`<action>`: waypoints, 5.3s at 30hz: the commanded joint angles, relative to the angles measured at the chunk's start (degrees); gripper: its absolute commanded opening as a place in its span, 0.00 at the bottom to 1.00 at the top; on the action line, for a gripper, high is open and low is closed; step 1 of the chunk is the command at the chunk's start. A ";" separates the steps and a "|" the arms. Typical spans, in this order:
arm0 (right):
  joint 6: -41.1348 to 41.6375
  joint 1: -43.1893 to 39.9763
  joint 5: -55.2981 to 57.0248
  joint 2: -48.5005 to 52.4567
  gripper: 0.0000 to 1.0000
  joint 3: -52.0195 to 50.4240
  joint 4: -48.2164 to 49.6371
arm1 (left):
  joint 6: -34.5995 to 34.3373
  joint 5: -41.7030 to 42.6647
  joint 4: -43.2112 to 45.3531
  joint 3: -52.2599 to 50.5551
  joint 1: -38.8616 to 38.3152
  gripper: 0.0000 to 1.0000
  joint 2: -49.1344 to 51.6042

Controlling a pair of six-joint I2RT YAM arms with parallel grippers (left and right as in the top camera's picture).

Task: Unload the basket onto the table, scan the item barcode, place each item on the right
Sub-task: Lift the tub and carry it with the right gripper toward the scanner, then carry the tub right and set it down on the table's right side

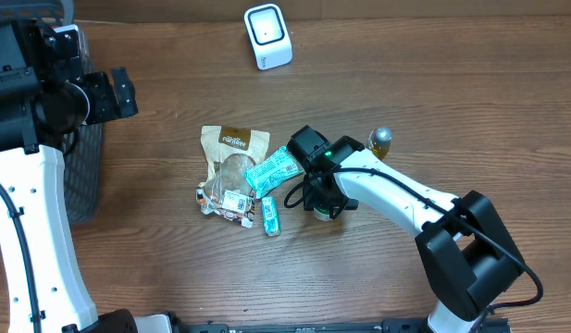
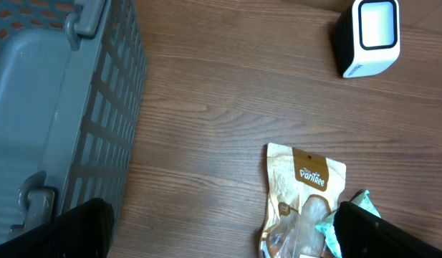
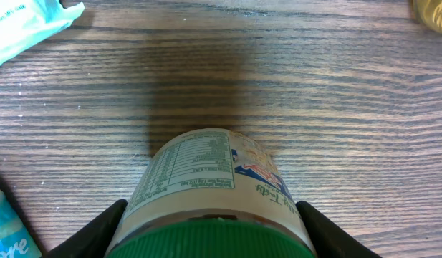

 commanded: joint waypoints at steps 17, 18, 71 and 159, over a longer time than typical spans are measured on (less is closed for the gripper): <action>-0.02 -3.48 0.11 -0.42 0.19 12.63 -10.16 | -0.35 -0.11 0.15 0.66 -0.11 1.00 0.13; 0.00 -3.76 -0.81 -0.44 0.19 14.64 -11.93 | -0.35 -0.11 0.15 0.63 -0.11 1.00 0.13; -30.10 -11.72 -4.94 20.76 0.06 64.72 25.18 | -0.35 -0.11 0.15 0.66 -0.11 1.00 0.13; -10.25 -42.71 0.33 11.10 0.12 62.14 -30.23 | -0.35 -0.11 0.15 0.63 -0.11 1.00 0.13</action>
